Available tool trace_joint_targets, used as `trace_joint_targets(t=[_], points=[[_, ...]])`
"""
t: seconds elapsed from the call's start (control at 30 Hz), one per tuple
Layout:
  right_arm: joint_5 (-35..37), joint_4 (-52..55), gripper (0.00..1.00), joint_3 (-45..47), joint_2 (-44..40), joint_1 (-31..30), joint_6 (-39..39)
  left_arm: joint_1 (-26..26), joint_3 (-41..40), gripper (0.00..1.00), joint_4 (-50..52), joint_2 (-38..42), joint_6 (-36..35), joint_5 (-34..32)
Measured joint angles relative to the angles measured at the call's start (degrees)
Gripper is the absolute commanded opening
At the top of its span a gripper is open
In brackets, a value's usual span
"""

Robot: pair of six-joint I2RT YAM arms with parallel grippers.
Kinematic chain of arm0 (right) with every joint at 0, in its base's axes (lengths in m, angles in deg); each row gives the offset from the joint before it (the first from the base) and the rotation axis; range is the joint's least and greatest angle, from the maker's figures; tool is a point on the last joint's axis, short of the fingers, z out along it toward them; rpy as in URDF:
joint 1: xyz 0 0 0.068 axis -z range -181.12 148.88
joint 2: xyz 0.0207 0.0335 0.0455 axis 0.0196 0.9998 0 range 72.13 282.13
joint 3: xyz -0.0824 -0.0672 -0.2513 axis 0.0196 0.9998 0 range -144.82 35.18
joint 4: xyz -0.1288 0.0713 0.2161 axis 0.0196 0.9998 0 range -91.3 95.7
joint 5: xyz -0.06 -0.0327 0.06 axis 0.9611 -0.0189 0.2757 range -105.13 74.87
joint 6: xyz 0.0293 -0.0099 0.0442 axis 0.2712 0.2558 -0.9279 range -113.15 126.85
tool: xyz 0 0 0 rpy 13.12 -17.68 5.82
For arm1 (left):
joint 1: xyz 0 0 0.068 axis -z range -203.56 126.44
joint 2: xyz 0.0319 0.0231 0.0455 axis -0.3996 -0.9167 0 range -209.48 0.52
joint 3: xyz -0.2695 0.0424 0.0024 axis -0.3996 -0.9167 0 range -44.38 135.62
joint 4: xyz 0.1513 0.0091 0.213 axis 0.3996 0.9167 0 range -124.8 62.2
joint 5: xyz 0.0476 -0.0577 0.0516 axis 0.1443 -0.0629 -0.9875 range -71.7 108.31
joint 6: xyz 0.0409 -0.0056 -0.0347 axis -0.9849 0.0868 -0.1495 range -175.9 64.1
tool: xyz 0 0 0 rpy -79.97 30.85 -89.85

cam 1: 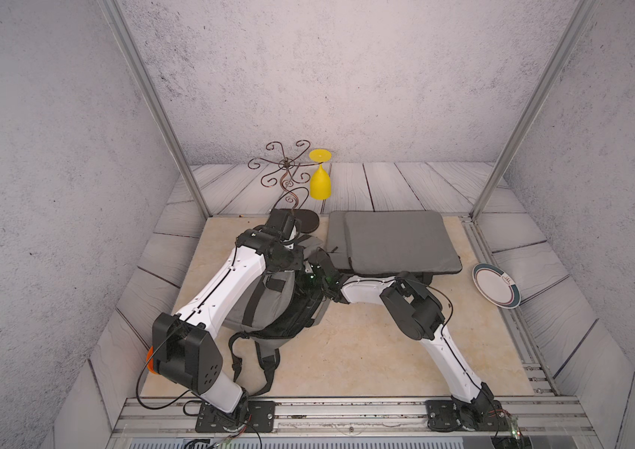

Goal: Open the zippered laptop bag and take out the laptop
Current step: Take out the laptop from the zippered laptop bag.

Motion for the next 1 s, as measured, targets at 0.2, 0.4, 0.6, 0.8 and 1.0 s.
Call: trace_joint_targets(t=[0.2,0.4,0.6,0.8,1.0], points=[[-0.4,-5.0,0.42,-5.9,6.0,-0.3,-5.8,-0.7,0.0,0.0,-0.4,0.0,0.7,0.6],[0.5,-8.3,0.15,-4.8,6.2,-0.3,-7.3,-1.3,-0.9,0.0,-1.6,0.2,1.0,1.3],[0.5,-15.2,0.0,-1.6,5.7,0.2,-6.8,-4.5,-2.0,0.0,-2.6,1.9,2.3,5.3],[-0.1,-18.5,0.0,8.2,-0.2,1.7,-5.2,-6.1,-3.8,0.0,-4.2,4.6,2.5,8.8],[-1.0,-16.2,0.0,16.4,-8.1,4.0,-2.4,-7.6,-4.6,0.0,-5.2,4.9,2.5,10.8]])
